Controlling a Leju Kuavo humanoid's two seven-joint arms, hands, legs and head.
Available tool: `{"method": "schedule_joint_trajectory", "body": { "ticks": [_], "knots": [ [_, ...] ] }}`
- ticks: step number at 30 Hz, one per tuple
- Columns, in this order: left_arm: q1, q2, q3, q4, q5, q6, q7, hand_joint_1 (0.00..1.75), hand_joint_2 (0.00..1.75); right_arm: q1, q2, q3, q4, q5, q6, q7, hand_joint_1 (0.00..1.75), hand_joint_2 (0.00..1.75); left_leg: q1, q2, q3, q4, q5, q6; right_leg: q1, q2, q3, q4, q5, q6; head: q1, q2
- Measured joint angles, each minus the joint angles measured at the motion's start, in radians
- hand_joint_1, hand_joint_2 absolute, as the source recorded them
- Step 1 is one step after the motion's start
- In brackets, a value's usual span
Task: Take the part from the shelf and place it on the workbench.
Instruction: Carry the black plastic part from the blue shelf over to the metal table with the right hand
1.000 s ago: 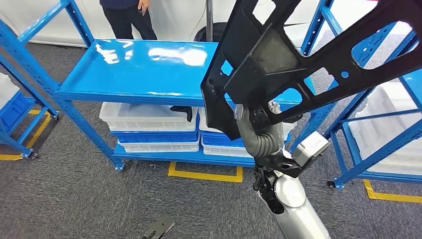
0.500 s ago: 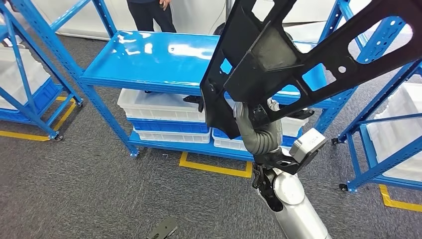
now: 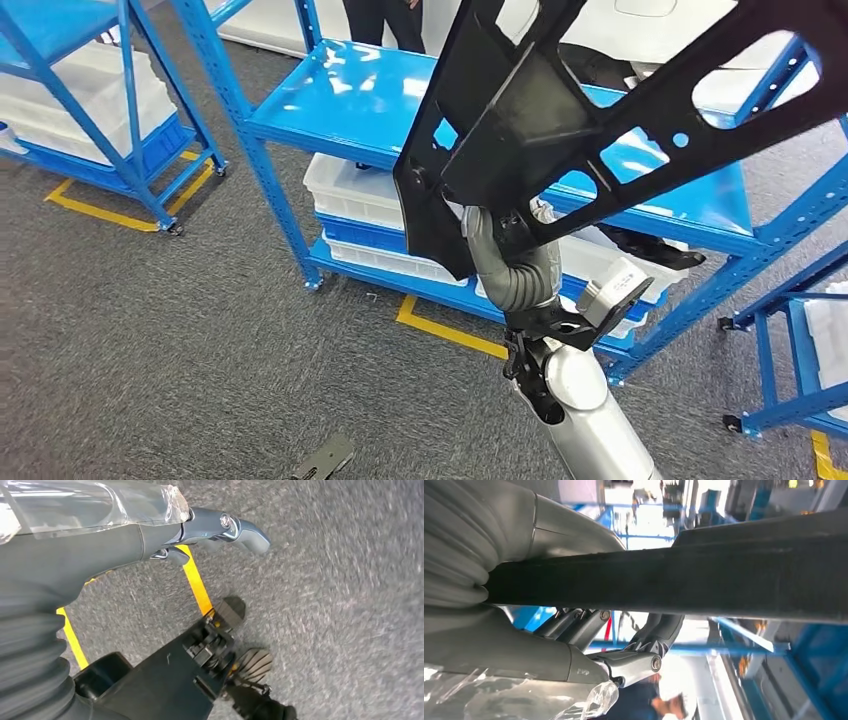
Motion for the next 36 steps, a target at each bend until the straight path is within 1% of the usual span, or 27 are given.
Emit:
{"method": "schedule_joint_trajectory", "body": {
  "ticks": [1, 2, 3, 4, 5, 7, 9, 11, 13, 15, 17, 18, 19, 20, 22, 23, 24, 26, 27, 28, 29, 31, 32, 33, 34, 35, 36],
  "knots": [
    [0.000, -0.001, 0.000, 0.000, 0.000, 0.000, 0.000, 0.00, 1.75, 0.002, 0.000, 0.000, 0.001, 0.000, 0.000, 0.000, 1.75, 1.75, 0.000, -0.011, 0.000, 0.000, 0.000, 0.002, 0.000, 0.012, -0.038, 0.078, -0.029, 0.001, 0.000, 0.000],
    [0.001, -0.001, 0.000, 0.000, 0.000, 0.000, -0.001, 0.00, 1.75, 0.004, -0.001, 0.000, 0.002, 0.000, 0.001, 0.000, 1.75, 1.75, -0.001, -0.024, 0.000, 0.001, 0.001, 0.002, 0.000, 0.017, -0.068, 0.135, -0.042, 0.002, 0.000, 0.000],
    [0.003, -0.001, 0.000, 0.000, 0.000, 0.000, -0.001, 0.00, 1.75, 0.005, -0.001, 0.000, 0.004, 0.000, 0.001, 0.001, 1.75, 1.75, -0.001, -0.037, 0.000, 0.001, 0.001, 0.003, 0.000, 0.019, -0.080, 0.151, -0.034, 0.003, 0.000, 0.000],
    [0.004, -0.002, 0.000, 0.000, 0.000, 0.000, -0.001, 0.00, 1.75, 0.005, -0.001, 0.000, 0.004, 0.000, 0.001, 0.001, 1.75, 1.75, 0.000, -0.050, 0.000, 0.003, 0.000, 0.002, -0.002, 0.021, -0.073, 0.123, -0.005, 0.003, 0.000, 0.000],
    [0.004, -0.002, 0.000, 0.000, 0.000, 0.000, -0.001, 0.00, 1.75, 0.005, -0.001, 0.000, 0.005, 0.000, 0.001, 0.001, 1.75, 1.75, 0.001, -0.065, 0.001, 0.005, 0.000, 0.001, -0.004, 0.029, -0.047, 0.059, 0.038, 0.003, 0.000, 0.000],
    [0.003, -0.003, 0.000, 0.000, 0.000, 0.000, -0.001, 0.00, 1.75, 0.004, -0.001, 0.000, 0.006, 0.000, 0.001, 0.001, 1.75, 1.75, 0.001, -0.090, -0.005, 0.015, -0.002, -0.004, -0.013, 0.072, 0.011, -0.082, 0.103, 0.004, 0.000, 0.000],
    [0.003, -0.003, 0.000, 0.000, 0.001, 0.000, -0.001, 0.00, 1.75, 0.004, -0.001, 0.000, 0.006, 0.000, 0.001, 0.001, 1.75, 1.75, 0.002, -0.111, -0.018, 0.022, -0.001, -0.015, -0.016, 0.100, 0.031, -0.139, 0.118, 0.003, 0.000, 0.000],
    [0.006, -0.002, 0.000, 0.001, 0.002, 0.000, -0.001, 0.00, 1.75, 0.003, 0.000, 0.000, 0.007, 0.000, 0.002, 0.001, 1.75, 1.75, 0.006, -0.125, -0.031, 0.023, 0.004, -0.026, -0.014, 0.082, 0.028, -0.140, 0.119, -0.005, 0.000, 0.000],
    [0.010, -0.002, 0.000, 0.002, 0.004, 0.001, -0.002, 0.00, 1.75, 0.001, 0.002, 0.000, 0.007, -0.001, 0.003, 0.001, 1.75, 1.75, 0.005, -0.090, -0.051, 0.057, -0.016, -0.038, -0.015, 0.058, 0.029, -0.143, 0.122, -0.017, -0.003, 0.000],
    [0.009, -0.002, -0.001, 0.002, 0.004, 0.001, -0.002, 0.00, 1.75, 0.000, 0.004, 0.000, 0.008, -0.001, 0.003, 0.001, 1.75, 1.75, 0.004, -0.033, -0.106, 0.177, -0.075, -0.048, -0.014, 0.032, 0.029, -0.145, 0.123, -0.025, -0.006, 0.000],
    [0.009, -0.002, -0.001, 0.002, 0.004, 0.001, -0.002, 0.00, 1.75, 0.001, 0.004, 0.000, 0.008, -0.001, 0.003, 0.001, 1.75, 1.75, 0.007, -0.014, -0.170, 0.315, -0.127, -0.055, -0.012, 0.005, 0.029, -0.145, 0.122, -0.028, -0.007, 0.000],
    [0.009, -0.003, -0.001, 0.002, 0.004, 0.001, -0.002, 0.00, 1.75, 0.001, 0.004, 0.000, 0.008, -0.001, 0.004, 0.001, 1.75, 1.75, 0.008, -0.012, -0.182, 0.340, -0.130, -0.056, -0.011, -0.009, 0.029, -0.145, 0.121, -0.029, -0.008, 0.000],
    [0.010, -0.003, -0.001, 0.002, 0.005, 0.002, -0.002, 0.00, 1.75, 0.001, 0.004, 0.000, 0.008, -0.001, 0.004, 0.001, 1.75, 1.75, 0.008, -0.009, -0.171, 0.319, -0.113, -0.056, -0.011, -0.020, 0.030, -0.145, 0.120, -0.028, -0.008, 0.000],
    [0.010, -0.002, -0.001, 0.002, 0.005, 0.003, -0.002, 0.00, 1.75, 0.000, 0.004, 0.000, 0.008, -0.001, 0.004, 0.001, 1.75, 1.75, 0.007, -0.001, -0.138, 0.257, -0.082, -0.054, -0.011, -0.032, 0.031, -0.145, 0.119, -0.027, -0.008, 0.000],
    [0.007, -0.002, -0.001, 0.002, 0.005, 0.007, -0.002, 0.00, 1.75, -0.001, 0.005, 0.000, 0.008, -0.001, 0.004, 0.001, 1.75, 1.75, -0.002, 0.041, -0.058, 0.102, -0.026, -0.044, -0.008, -0.051, 0.035, -0.144, 0.114, -0.021, -0.008, 0.000],
    [0.004, -0.002, -0.001, 0.002, 0.005, 0.008, -0.003, 0.00, 1.75, -0.002, 0.005, 0.000, 0.008, -0.001, 0.004, 0.001, 1.75, 1.75, -0.007, 0.058, -0.033, 0.053, -0.012, -0.039, -0.005, -0.059, 0.036, -0.144, 0.112, -0.017, -0.007, 0.000],
    [0.003, -0.002, -0.001, 0.002, 0.005, 0.008, -0.003, 0.00, 1.75, -0.002, 0.006, 0.000, 0.008, -0.001, 0.004, 0.001, 1.75, 1.75, -0.012, 0.067, -0.023, 0.031, -0.010, -0.033, -0.002, -0.067, 0.038, -0.144, 0.110, -0.013, -0.006, 0.000],
    [0.002, -0.002, -0.001, 0.002, 0.006, 0.008, -0.004, 0.00, 1.75, -0.003, 0.007, 0.000, 0.008, -0.001, 0.006, 0.001, 1.75, 1.75, -0.015, 0.050, -0.026, 0.027, -0.009, -0.024, 0.000, -0.083, 0.041, -0.146, 0.107, -0.005, -0.004, 0.000],
    [0.003, -0.002, -0.001, 0.002, 0.006, 0.009, -0.004, 0.00, 1.75, -0.003, 0.008, 0.000, 0.008, -0.001, 0.006, 0.002, 1.75, 1.75, -0.014, 0.039, -0.026, 0.025, -0.006, -0.018, -0.001, -0.077, 0.041, -0.142, 0.100, 0.000, -0.003, 0.000],
    [0.004, -0.002, -0.001, 0.002, 0.006, 0.011, -0.004, 0.00, 1.75, -0.004, 0.009, 0.000, 0.008, -0.001, 0.007, 0.001, 1.75, 1.75, -0.012, 0.028, -0.025, 0.022, -0.003, -0.011, -0.003, -0.058, 0.035, -0.124, 0.086, 0.004, -0.003, 0.000],
    [0.003, -0.002, -0.001, 0.002, 0.006, 0.013, -0.004, 0.00, 1.75, -0.004, 0.009, 0.000, 0.008, -0.001, 0.007, 0.001, 1.75, 1.75, -0.009, 0.017, -0.024, 0.019, 0.000, -0.005, -0.005, -0.034, 0.018, -0.085, 0.060, 0.007, -0.002, 0.000],
    [0.000, -0.003, 0.000, 0.002, 0.004, 0.018, -0.004, 0.00, 1.75, -0.003, 0.008, 0.000, 0.008, -0.001, 0.007, 0.001, 1.75, 1.75, -0.008, -0.006, -0.023, 0.018, 0.001, 0.003, -0.005, 0.011, -0.048, 0.055, -0.007, 0.007, -0.002, 0.000],
    [0.000, -0.004, 0.000, 0.002, 0.002, 0.019, -0.004, 0.00, 1.75, -0.002, 0.007, -0.001, 0.009, -0.001, 0.007, 0.001, 1.75, 1.75, -0.008, -0.020, -0.023, 0.019, 0.002, 0.004, -0.004, 0.018, -0.082, 0.122, -0.030, 0.007, -0.001, 0.000],
    [0.000, -0.004, -0.001, 0.002, 0.001, 0.020, -0.004, 0.00, 1.75, -0.001, 0.006, -0.001, 0.011, -0.001, 0.007, 0.001, 1.75, 1.75, -0.009, -0.034, -0.023, 0.019, 0.002, 0.004, -0.003, 0.021, -0.105, 0.161, -0.036, 0.007, -0.001, 0.000],
    [0.001, -0.005, -0.001, 0.003, 0.000, 0.020, -0.004, 0.00, 1.75, 0.000, 0.006, -0.001, 0.012, -0.001, 0.007, 0.001, 1.75, 1.75, -0.008, -0.047, -0.023, 0.020, 0.002, 0.004, -0.003, 0.021, -0.109, 0.160, -0.021, 0.007, -0.001, 0.000],
    [0.002, -0.005, -0.001, 0.003, 0.000, 0.020, -0.004, 0.00, 1.75, 0.000, 0.005, -0.001, 0.014, -0.001, 0.006, 0.001, 1.75, 1.75, -0.008, -0.062, -0.022, 0.021, 0.001, 0.004, -0.004, 0.024, -0.094, 0.120, 0.010, 0.007, -0.001, 0.000],
    [0.002, -0.005, -0.001, 0.003, 0.000, 0.019, -0.004, 0.00, 1.75, 0.000, 0.005, -0.001, 0.015, -0.001, 0.006, 0.001, 1.75, 1.75, -0.006, -0.076, -0.023, 0.024, 0.001, 0.003, -0.006, 0.039, -0.065, 0.052, 0.051, 0.006, -0.001, 0.000]
  ]
}}
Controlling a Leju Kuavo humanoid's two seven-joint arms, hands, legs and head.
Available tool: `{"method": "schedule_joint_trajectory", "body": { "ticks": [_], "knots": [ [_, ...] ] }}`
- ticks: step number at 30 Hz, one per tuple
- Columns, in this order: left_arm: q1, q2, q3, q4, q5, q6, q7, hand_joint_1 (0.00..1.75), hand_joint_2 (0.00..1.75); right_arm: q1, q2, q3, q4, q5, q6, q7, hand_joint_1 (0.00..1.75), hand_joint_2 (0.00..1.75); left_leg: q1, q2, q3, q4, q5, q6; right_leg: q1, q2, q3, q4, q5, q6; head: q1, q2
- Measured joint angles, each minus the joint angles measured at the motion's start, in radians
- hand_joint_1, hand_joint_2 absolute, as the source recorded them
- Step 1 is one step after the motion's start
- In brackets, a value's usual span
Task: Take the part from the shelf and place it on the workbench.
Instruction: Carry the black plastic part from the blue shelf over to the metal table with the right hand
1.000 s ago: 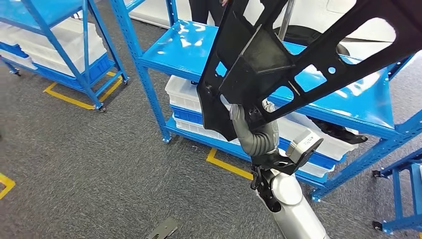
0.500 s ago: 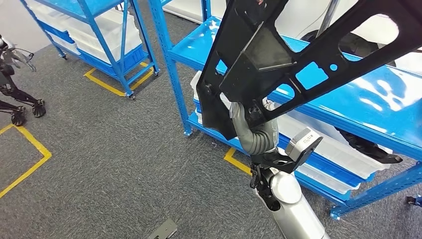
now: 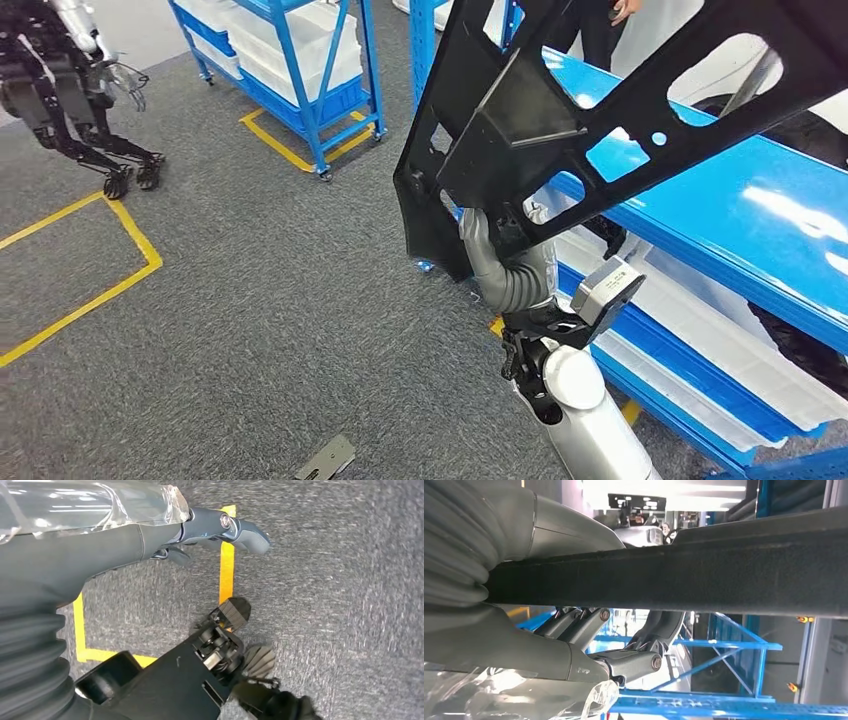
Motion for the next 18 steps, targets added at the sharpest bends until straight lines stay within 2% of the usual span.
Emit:
{"method": "schedule_joint_trajectory", "body": {
  "ticks": [2, 3, 4, 5, 6, 7, 8, 10, 11, 12, 13, 14, 15, 16, 17, 18],
  "knots": [
    [-0.002, 0.000, 0.000, 0.000, 0.000, -0.002, 0.000, 0.00, 1.75, 0.000, 0.000, 0.000, 0.001, 0.000, -0.001, -0.001, 1.75, 1.75, -0.001, -0.026, -0.007, 0.010, -0.002, -0.006, -0.007, 0.050, 0.057, -0.130, 0.057, -0.003, -0.001, 0.000],
    [-0.002, 0.000, 0.000, 0.001, -0.001, -0.002, -0.001, 0.00, 1.75, 0.000, -0.001, 0.000, 0.001, 0.000, -0.001, -0.001, 1.75, 1.75, 0.000, -0.037, -0.013, 0.014, -0.003, -0.011, -0.008, 0.069, 0.071, -0.165, 0.067, -0.005, -0.001, 0.000],
    [-0.002, 0.000, 0.000, 0.001, -0.001, -0.003, -0.001, 0.00, 1.75, 0.000, -0.001, 0.000, 0.001, 0.001, -0.002, -0.001, 1.75, 1.75, 0.001, -0.048, -0.019, 0.016, -0.001, -0.017, -0.007, 0.072, 0.075, -0.176, 0.066, -0.008, -0.001, 0.000],
    [-0.001, 0.000, 0.000, 0.002, -0.001, -0.003, -0.002, 0.00, 1.75, 0.000, -0.001, 0.000, 0.001, 0.001, -0.002, -0.002, 1.75, 1.75, 0.005, -0.059, -0.023, 0.015, 0.001, -0.022, -0.006, 0.061, 0.074, -0.177, 0.066, -0.012, -0.001, 0.000],
    [0.001, 0.001, 0.000, 0.003, -0.002, -0.003, -0.002, 0.00, 1.75, -0.001, 0.000, 0.000, 0.001, 0.001, -0.002, -0.002, 1.75, 1.75, 0.006, -0.058, -0.027, 0.018, 0.000, -0.028, -0.005, 0.048, 0.076, -0.179, 0.068, -0.017, -0.001, 0.000],
    [0.003, 0.001, 0.000, 0.003, -0.002, -0.003, -0.003, 0.00, 1.75, -0.002, 0.001, 0.000, 0.001, 0.001, -0.002, -0.002, 1.75, 1.75, 0.006, -0.042, -0.035, 0.031, -0.009, -0.034, -0.006, 0.035, 0.078, -0.181, 0.069, -0.022, -0.003, 0.000],
    [0.004, 0.001, 0.000, 0.004, -0.002, -0.003, -0.003, 0.00, 1.75, -0.003, 0.001, 0.000, 0.001, 0.001, -0.003, -0.002, 1.75, 1.75, 0.005, -0.015, -0.053, 0.067, -0.028, -0.039, -0.007, 0.020, 0.080, -0.184, 0.070, -0.028, -0.005, 0.000],
    [0.002, 0.001, -0.001, 0.004, -0.002, -0.002, -0.003, 0.00, 1.75, -0.003, 0.002, 0.000, 0.001, 0.001, -0.003, -0.003, 1.75, 1.75, 0.006, 0.043, -0.116, 0.199, -0.089, -0.051, -0.007, -0.008, 0.083, -0.186, 0.069, -0.034, -0.009, 0.000],
    [0.002, 0.001, -0.001, 0.004, -0.002, -0.002, -0.003, 0.00, 1.75, -0.003, 0.003, 0.000, 0.001, 0.001, -0.003, -0.003, 1.75, 1.75, 0.009, 0.055, -0.152, 0.271, -0.116, -0.055, -0.006, -0.022, 0.083, -0.185, 0.068, -0.035, -0.009, 0.000],
    [0.002, 0.001, -0.001, 0.004, -0.002, -0.002, -0.003, 0.00, 1.75, -0.002, 0.003, 0.000, 0.001, 0.001, -0.003, -0.002, 1.75, 1.75, 0.011, 0.061, -0.176, 0.317, -0.128, -0.058, -0.006, -0.036, 0.084, -0.185, 0.067, -0.035, -0.009, 0.000],
    [0.002, 0.001, -0.001, 0.004, -0.004, -0.003, -0.003, 0.00, 1.75, -0.002, 0.003, 0.000, 0.001, 0.001, -0.003, -0.002, 1.75, 1.75, 0.014, 0.064, -0.180, 0.324, -0.122, -0.060, -0.006, -0.049, 0.085, -0.185, 0.065, -0.034, -0.009, 0.000],
    [0.002, 0.001, -0.001, 0.005, -0.006, -0.003, -0.003, 0.00, 1.75, -0.002, 0.003, 0.000, 0.001, 0.001, -0.003, -0.002, 1.75, 1.75, 0.016, 0.069, -0.159, 0.285, -0.098, -0.061, -0.006, -0.061, 0.087, -0.185, 0.062, -0.032, -0.009, 0.000],
    [0.002, 0.002, -0.001, 0.005, -0.009, -0.004, -0.003, 0.00, 1.75, -0.002, 0.003, 0.000, 0.001, 0.001, -0.003, -0.003, 1.75, 1.75, 0.017, 0.083, -0.122, 0.214, -0.064, -0.061, -0.006, -0.072, 0.091, -0.185, 0.059, -0.029, -0.010, 0.000],
    [0.000, 0.002, -0.001, 0.005, -0.012, -0.005, -0.003, 0.00, 1.75, -0.003, 0.003, 0.000, 0.001, 0.001, -0.003, -0.003, 1.75, 1.75, 0.014, 0.107, -0.079, 0.135, -0.037, -0.060, -0.004, -0.083, 0.095, -0.185, 0.055, -0.024, -0.010, 0.000],
    [-0.002, 0.002, -0.001, 0.005, -0.014, -0.005, -0.004, 0.00, 1.75, -0.004, 0.003, 0.000, 0.001, 0.001, -0.002, -0.003, 1.75, 1.75, 0.010, 0.126, -0.046, 0.072, -0.016, -0.056, -0.002, -0.092, 0.099, -0.185, 0.051, -0.019, -0.009, 0.000],
    [-0.004, 0.002, -0.001, 0.005, -0.016, -0.004, -0.004, 0.00, 1.75, -0.004, 0.004, 0.000, 0.001, 0.001, -0.002, -0.003, 1.75, 1.75, 0.005, 0.139, -0.027, 0.036, -0.008, -0.051, 0.002, -0.100, 0.101, -0.185, 0.048, -0.014, -0.007, 0.000]
  ]
}}
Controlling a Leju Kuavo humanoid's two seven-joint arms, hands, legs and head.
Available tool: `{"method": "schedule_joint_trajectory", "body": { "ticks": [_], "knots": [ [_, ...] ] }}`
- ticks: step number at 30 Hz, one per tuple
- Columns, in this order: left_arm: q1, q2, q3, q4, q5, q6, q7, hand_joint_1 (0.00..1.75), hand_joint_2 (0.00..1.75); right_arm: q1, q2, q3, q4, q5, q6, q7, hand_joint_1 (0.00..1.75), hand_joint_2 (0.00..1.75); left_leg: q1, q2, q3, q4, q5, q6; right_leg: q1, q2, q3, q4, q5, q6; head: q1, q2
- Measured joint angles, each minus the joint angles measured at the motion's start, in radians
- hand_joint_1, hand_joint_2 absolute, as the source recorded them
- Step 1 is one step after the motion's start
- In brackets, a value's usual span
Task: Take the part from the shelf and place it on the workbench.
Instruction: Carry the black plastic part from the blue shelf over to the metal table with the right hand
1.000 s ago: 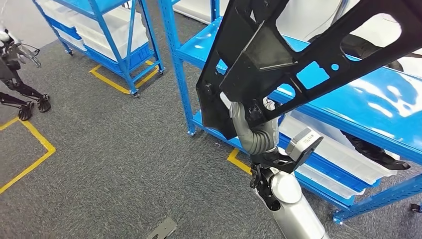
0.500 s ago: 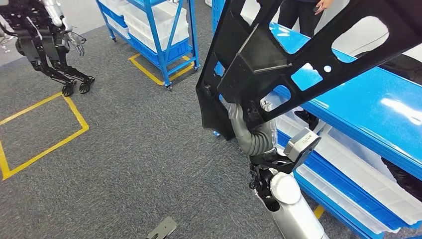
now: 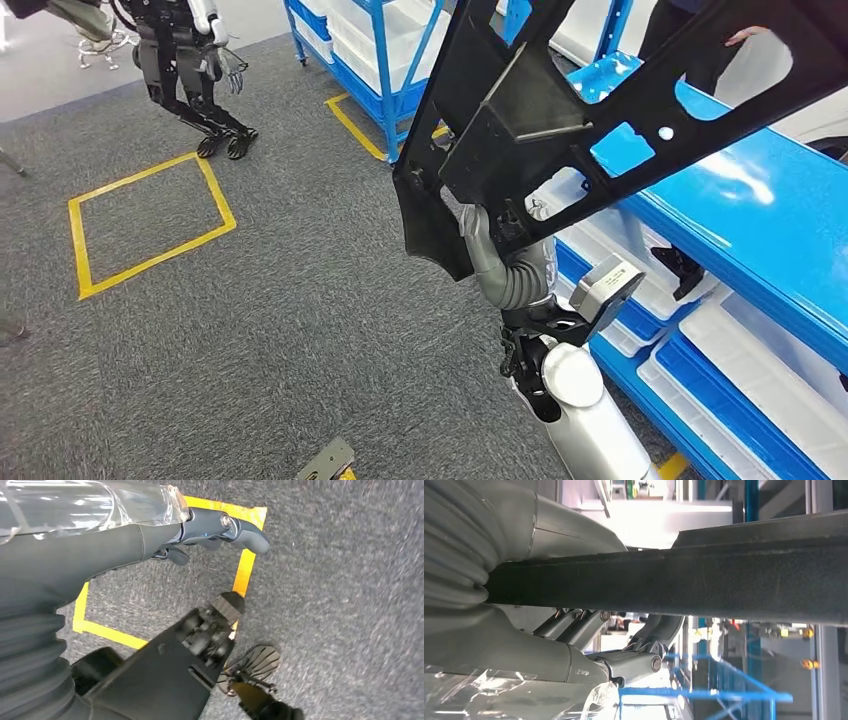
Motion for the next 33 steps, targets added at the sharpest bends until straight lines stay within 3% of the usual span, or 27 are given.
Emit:
{"method": "schedule_joint_trajectory", "body": {
  "ticks": [1, 3, 5, 7, 8, 9, 10, 11, 12, 14, 16, 18, 19, 20, 22, 23, 25, 26, 28, 30, 31, 33],
  "knots": [
    [-0.001, 0.000, 0.000, 0.000, -0.002, 0.002, -0.001, 0.00, 1.75, -0.001, 0.000, 0.000, 0.000, 0.000, 0.000, 0.000, 1.75, 1.75, -0.005, 0.001, 0.005, -0.013, 0.000, 0.006, 0.003, -0.009, 0.002, -0.001, -0.002, 0.005, 0.002, 0.000],
    [0.000, 0.000, 0.000, 0.000, -0.007, 0.010, -0.002, 0.00, 1.75, -0.002, 0.001, 0.000, 0.000, 0.001, 0.000, 0.001, 1.75, 1.75, -0.006, -0.022, 0.004, -0.016, 0.002, 0.018, 0.001, -0.020, 0.007, -0.004, -0.007, 0.015, 0.004, 0.000],
    [0.001, 0.000, 0.000, 0.001, -0.014, 0.020, -0.002, 0.00, 1.75, -0.003, 0.001, 0.000, 0.000, 0.003, 0.000, 0.001, 1.75, 1.75, -0.002, -0.045, 0.006, -0.020, 0.006, 0.033, -0.003, 0.010, -0.006, 0.034, -0.037, 0.021, 0.006, 0.000],
    [-0.003, -0.001, 0.000, 0.001, -0.018, 0.025, -0.003, 0.00, 1.75, -0.002, 0.000, 0.000, 0.000, 0.003, -0.001, 0.002, 1.75, 1.75, -0.001, -0.068, 0.009, -0.022, 0.007, 0.045, -0.003, 0.060, -0.065, 0.159, -0.099, 0.020, 0.008, 0.000],
    [-0.004, -0.001, 0.000, 0.001, -0.019, 0.025, -0.003, 0.00, 1.75, -0.001, -0.001, 0.000, 0.000, 0.003, -0.001, 0.002, 1.75, 1.75, -0.003, -0.080, 0.009, -0.022, 0.006, 0.048, -0.001, 0.072, -0.106, 0.234, -0.126, 0.019, 0.009, 0.000],
    [-0.003, -0.001, 0.000, 0.001, -0.019, 0.025, -0.003, 0.00, 1.75, 0.000, -0.002, 0.000, 0.000, 0.004, -0.001, 0.003, 1.75, 1.75, -0.004, -0.093, 0.010, -0.021, 0.006, 0.049, 0.000, 0.078, -0.139, 0.289, -0.139, 0.018, 0.009, 0.000],
    [-0.002, -0.002, 0.000, 0.001, -0.020, 0.026, -0.004, 0.00, 1.75, 0.001, -0.002, 0.000, 0.000, 0.004, -0.001, 0.003, 1.75, 1.75, -0.005, -0.107, 0.011, -0.021, 0.006, 0.049, 0.001, 0.081, -0.156, 0.308, -0.131, 0.017, 0.009, 0.000],
    [-0.001, -0.002, 0.000, 0.001, -0.020, 0.027, -0.006, 0.00, 1.75, 0.002, -0.003, 0.000, 0.000, 0.004, -0.002, 0.004, 1.75, 1.75, -0.006, -0.121, 0.013, -0.021, 0.006, 0.049, 0.002, 0.083, -0.153, 0.286, -0.104, 0.014, 0.009, 0.000],
    [-0.001, -0.002, 0.000, 0.001, -0.020, 0.029, -0.008, 0.00, 1.75, 0.002, -0.003, 0.000, 0.000, 0.004, -0.002, 0.004, 1.75, 1.75, -0.006, -0.136, 0.015, -0.021, 0.006, 0.048, 0.002, 0.092, -0.131, 0.225, -0.062, 0.010, 0.009, 0.000],
    [-0.002, -0.003, 0.000, 0.001, -0.021, 0.036, -0.014, 0.00, 1.75, 0.001, -0.003, 0.000, 0.000, 0.007, -0.004, 0.004, 1.75, 1.75, -0.005, -0.163, 0.015, -0.019, 0.005, 0.046, -0.002, 0.135, -0.072, 0.079, 0.010, 0.003, 0.009, 0.000],
    [-0.003, -0.004, 0.000, 0.001, -0.023, 0.042, -0.019, 0.00, 1.75, 0.002, -0.004, -0.001, 0.000, 0.012, -0.008, 0.005, 1.75, 1.75, -0.003, -0.185, 0.008, -0.019, 0.007, 0.038, -0.002, 0.163, -0.043, 0.010, 0.031, -0.002, 0.009, 0.000],
    [-0.001, -0.003, 0.000, 0.002, -0.024, 0.045, -0.023, 0.00, 1.75, 0.002, -0.004, -0.001, 0.000, 0.015, -0.010, 0.006, 1.75, 1.75, 0.001, -0.206, 0.002, -0.022, 0.010, 0.026, -0.001, 0.144, -0.038, 0.001, 0.032, -0.007, 0.009, 0.000],
    [0.002, -0.002, 0.000, 0.002, -0.025, 0.045, -0.023, 0.00, 1.75, 0.001, -0.003, -0.001, 0.000, 0.017, -0.011, 0.006, 1.75, 1.75, 0.000, -0.198, -0.002, -0.016, 0.006, 0.020, -0.002, 0.132, -0.034, -0.003, 0.034, -0.012, 0.008, 0.000],
    [0.003, -0.001, 0.000, 0.002, -0.026, 0.045, -0.024, 0.00, 1.75, 0.001, -0.002, -0.001, 0.000, 0.018, -0.011, 0.006, 1.75, 1.75, -0.001, -0.176, -0.013, 0.007, -0.008, 0.014, -0.004, 0.119, -0.029, -0.008, 0.036, -0.017, 0.006, 0.000],
    [0.001, -0.001, 0.000, 0.002, -0.028, 0.042, -0.029, 0.00, 1.75, 0.001, -0.001, -0.001, 0.000, 0.018, -0.012, 0.006, 1.75, 1.75, -0.001, -0.112, -0.065, 0.117, -0.064, 0.003, -0.005, 0.093, -0.022, -0.013, 0.035, -0.024, 0.002, 0.000],
    [0.000, -0.002, 0.000, 0.002, -0.029, 0.039, -0.033, 0.00, 1.75, 0.001, -0.001, -0.001, 0.000, 0.018, -0.012, 0.006, 1.75, 1.75, 0.001, -0.092, -0.101, 0.191, -0.095, -0.003, -0.004, 0.079, -0.021, -0.013, 0.034, -0.025, 0.000, 0.000],
    [0.000, -0.002, -0.001, 0.002, -0.034, 0.032, -0.043, 0.00, 1.75, 0.003, 0.000, -0.001, 0.000, 0.018, -0.012, 0.007, 1.75, 1.75, 0.007, -0.077, -0.148, 0.282, -0.120, -0.011, -0.003, 0.054, -0.020, -0.013, 0.031, -0.024, 0.000, 0.000],
    [0.000, -0.001, -0.001, 0.002, -0.036, 0.030, -0.046, 0.00, 1.75, 0.004, 0.000, -0.001, 0.000, 0.018, -0.012, 0.007, 1.75, 1.75, 0.009, -0.073, -0.141, 0.268, -0.106, -0.013, -0.003, 0.042, -0.019, -0.013, 0.030, -0.023, 0.000, 0.000],
    [-0.001, -0.001, -0.001, 0.002, -0.038, 0.032, -0.050, 0.00, 1.75, 0.004, 0.000, -0.001, 0.000, 0.019, -0.014, 0.007, 1.75, 1.75, 0.011, -0.043, -0.069, 0.135, -0.045, -0.014, -0.003, 0.019, -0.013, -0.013, 0.024, -0.016, 0.000, 0.000],
    [-0.004, -0.002, -0.001, 0.002, -0.045, 0.042, -0.051, 0.00, 1.75, 0.003, 0.001, -0.001, 0.000, 0.020, -0.017, 0.006, 1.75, 1.75, 0.004, -0.001, 0.000, 0.011, -0.006, -0.007, 0.003, 0.002, -0.007, -0.012, 0.018, -0.005, 0.001, 0.000],
    [-0.006, -0.003, -0.001, 0.002, -0.053, 0.052, -0.050, 0.00, 1.75, 0.003, 0.001, -0.001, 0.000, 0.021, -0.019, 0.005, 1.75, 1.75, 0.000, 0.009, 0.014, -0.015, 0.000, -0.001, 0.006, -0.006, -0.005, -0.012, 0.015, 0.000, 0.003, 0.000],
    [-0.007, -0.003, -0.001, 0.003, -0.078, 0.076, -0.050, 0.00, 1.75, 0.003, 0.001, -0.001, 0.000, 0.023, -0.022, 0.004, 1.75, 1.75, -0.005, -0.010, 0.012, -0.021, 0.001, 0.015, 0.007, -0.021, -0.002, -0.015, 0.012, 0.010, 0.006, 0.000]
  ]
}}
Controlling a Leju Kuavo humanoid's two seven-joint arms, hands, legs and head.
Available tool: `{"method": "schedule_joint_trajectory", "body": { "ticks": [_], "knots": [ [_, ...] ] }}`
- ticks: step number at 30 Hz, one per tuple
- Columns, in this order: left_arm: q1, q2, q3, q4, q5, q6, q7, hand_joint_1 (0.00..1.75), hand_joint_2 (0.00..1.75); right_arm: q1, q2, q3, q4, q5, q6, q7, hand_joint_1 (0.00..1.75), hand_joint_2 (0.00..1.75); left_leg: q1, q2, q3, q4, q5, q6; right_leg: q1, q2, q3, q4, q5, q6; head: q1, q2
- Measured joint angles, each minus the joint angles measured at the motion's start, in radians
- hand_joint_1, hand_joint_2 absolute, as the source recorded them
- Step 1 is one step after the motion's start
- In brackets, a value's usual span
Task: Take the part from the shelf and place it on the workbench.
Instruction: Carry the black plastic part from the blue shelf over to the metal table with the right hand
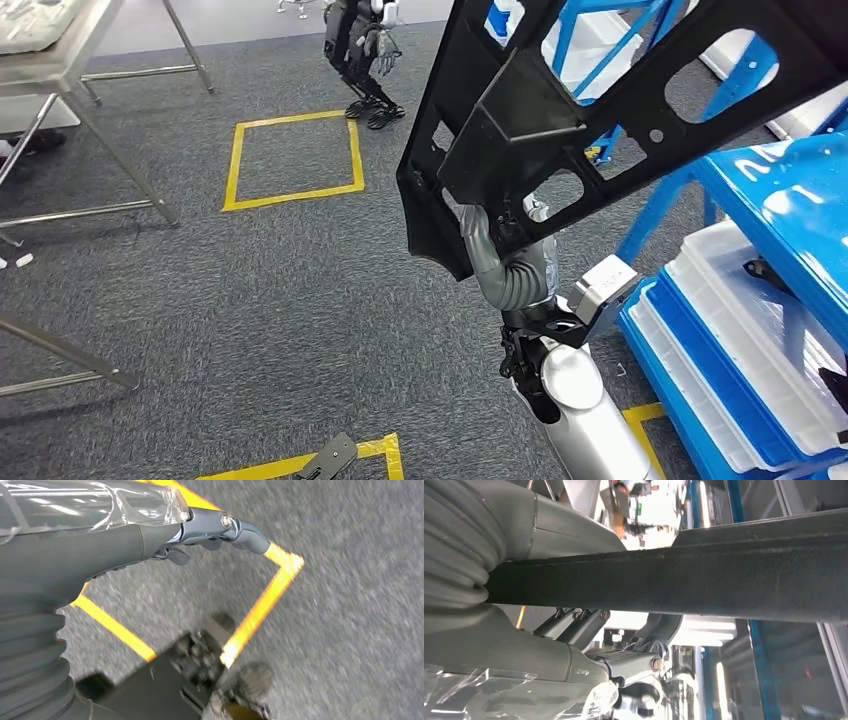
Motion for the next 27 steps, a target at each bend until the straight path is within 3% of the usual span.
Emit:
{"method": "schedule_joint_trajectory", "body": {
  "ticks": [1, 3, 4, 6, 7, 8, 9, 11, 12, 14, 16, 18, 20, 22, 23, 24, 25, 27],
  "knots": [
    [0.000, 0.000, 0.000, 0.000, -0.011, 0.012, 0.000, 0.00, 1.75, 0.000, 0.000, 0.000, 0.000, 0.001, -0.001, 0.000, 1.75, 1.75, 0.000, -0.011, 0.000, -0.002, 0.002, 0.007, -0.003, 0.007, 0.001, 0.004, -0.006, 0.005, 0.000, 0.000],
    [-0.003, 0.001, 0.000, 0.000, -0.027, 0.035, -0.001, 0.00, 1.75, 0.001, -0.001, 0.000, -0.001, 0.005, -0.005, -0.001, 1.75, 1.75, 0.004, -0.034, 0.004, -0.006, 0.005, 0.024, -0.009, 0.049, -0.024, 0.064, -0.046, 0.010, 0.001, 0.000],
    [-0.006, 0.001, 0.000, 0.000, -0.032, 0.048, -0.006, 0.00, 1.75, 0.002, -0.002, -0.001, -0.001, 0.008, -0.008, -0.001, 1.75, 1.75, 0.004, -0.046, 0.005, -0.007, 0.005, 0.030, -0.010, 0.077, -0.055, 0.130, -0.079, 0.010, 0.002, 0.000],
    [-0.010, 0.000, 0.000, 0.000, -0.043, 0.082, -0.021, 0.00, 1.75, 0.009, -0.005, -0.003, -0.001, 0.013, -0.013, -0.001, 1.75, 1.75, 0.003, -0.072, 0.006, -0.007, 0.005, 0.036, -0.008, 0.100, -0.134, 0.280, -0.135, 0.009, 0.003, 0.000],
    [-0.010, 0.000, 0.000, 0.000, -0.046, 0.095, -0.028, 0.00, 1.75, 0.013, -0.007, -0.003, -0.001, 0.014, -0.016, 0.000, 1.75, 1.75, 0.002, -0.087, 0.007, -0.007, 0.004, 0.036, -0.007, 0.103, -0.160, 0.318, -0.138, 0.009, 0.003, 0.000],
    [-0.010, 0.001, 0.000, 0.001, -0.048, 0.103, -0.032, 0.00, 1.75, 0.015, -0.008, -0.003, -0.002, 0.016, -0.017, 0.000, 1.75, 1.75, 0.001, -0.102, 0.008, -0.006, 0.004, 0.036, -0.007, 0.104, -0.166, 0.316, -0.121, 0.008, 0.003, 0.000],
    [-0.010, 0.001, 0.000, 0.001, -0.047, 0.104, -0.035, 0.00, 1.75, 0.017, -0.009, -0.004, -0.002, 0.017, -0.018, 0.000, 1.75, 1.75, 0.001, -0.118, 0.010, -0.006, 0.004, 0.036, -0.008, 0.108, -0.152, 0.271, -0.086, 0.006, 0.003, 0.000],
    [-0.011, 0.001, 0.000, 0.001, -0.042, 0.091, -0.038, 0.00, 1.75, 0.017, -0.010, -0.006, -0.004, 0.017, -0.020, 0.000, 1.75, 1.75, 0.001, -0.147, 0.012, -0.003, 0.002, 0.032, -0.012, 0.150, -0.090, 0.123, -0.007, 0.001, 0.003, 0.000],
    [-0.012, 0.000, 0.000, 0.001, -0.037, 0.080, -0.040, 0.00, 1.75, 0.017, -0.011, -0.008, -0.006, 0.017, -0.020, 0.000, 1.75, 1.75, 0.001, -0.159, 0.011, -0.001, 0.000, 0.029, -0.015, 0.174, -0.065, 0.063, 0.017, -0.001, 0.003, 0.000],
    [-0.012, 0.000, 0.000, 0.001, -0.027, 0.055, -0.042, 0.00, 1.75, 0.018, -0.012, -0.009, -0.008, 0.017, -0.020, 0.002, 1.75, 1.75, 0.004, -0.181, 0.004, 0.000, 0.001, 0.018, -0.015, 0.198, -0.046, 0.018, 0.027, -0.006, 0.002, 0.000],
    [-0.009, 0.002, 0.001, 0.002, -0.016, 0.031, -0.042, 0.00, 1.75, 0.017, -0.012, -0.010, -0.009, 0.017, -0.020, 0.003, 1.75, 1.75, 0.009, -0.192, -0.004, 0.000, 0.001, 0.006, -0.012, 0.173, -0.043, 0.014, 0.028, -0.014, 0.002, 0.000],
    [-0.007, 0.003, 0.002, 0.002, -0.007, 0.005, -0.042, 0.00, 1.75, 0.015, -0.011, -0.010, -0.010, 0.015, -0.020, 0.004, 1.75, 1.75, 0.007, -0.150, -0.028, 0.045, -0.025, -0.004, -0.013, 0.146, -0.037, 0.008, 0.030, -0.025, 0.000, 0.000],
    [-0.009, 0.004, 0.003, 0.002, 0.001, -0.020, -0.041, 0.00, 1.75, 0.015, -0.011, -0.010, -0.011, 0.014, -0.020, 0.004, 1.75, 1.75, 0.006, -0.089, -0.089, 0.174, -0.084, -0.013, -0.011, 0.118, -0.032, 0.006, 0.027, -0.034, -0.004, 0.000],
    [-0.008, 0.004, 0.005, 0.002, 0.008, -0.038, -0.040, 0.00, 1.75, 0.016, -0.011, -0.010, -0.011, 0.013, -0.020, 0.005, 1.75, 1.75, 0.009, -0.070, -0.151, 0.295, -0.124, -0.019, -0.008, 0.089, -0.030, 0.006, 0.023, -0.036, -0.004, 0.000],
    [-0.007, 0.004, 0.005, 0.002, 0.009, -0.045, -0.039, 0.00, 1.75, 0.016, -0.011, -0.010, -0.011, 0.013, -0.021, 0.006, 1.75, 1.75, 0.010, -0.067, -0.157, 0.305, -0.120, -0.020, -0.008, 0.076, -0.029, 0.006, 0.021, -0.036, -0.004, 0.000],
    [-0.006, 0.004, 0.005, 0.002, 0.010, -0.050, -0.038, 0.00, 1.75, 0.016, -0.011, -0.010, -0.011, 0.012, -0.021, 0.006, 1.75, 1.75, 0.010, -0.063, -0.140, 0.273, -0.099, -0.020, -0.007, 0.063, -0.027, 0.006, 0.019, -0.035, -0.004, 0.000],
    [-0.006, 0.005, 0.006, 0.002, 0.010, -0.054, -0.037, 0.00, 1.75, 0.016, -0.011, -0.010, -0.011, 0.012, -0.021, 0.006, 1.75, 1.75, 0.009, -0.053, -0.105, 0.206, -0.068, -0.017, -0.007, 0.052, -0.024, 0.006, 0.017, -0.034, -0.004, 0.000],
    [-0.009, 0.006, 0.007, 0.002, 0.010, -0.057, -0.036, 0.00, 1.75, 0.015, -0.011, -0.010, -0.011, 0.011, -0.021, 0.006, 1.75, 1.75, 0.000, -0.014, -0.024, 0.057, -0.015, -0.007, -0.004, 0.031, -0.017, 0.007, 0.010, -0.027, -0.004, 0.000]
  ]
}}
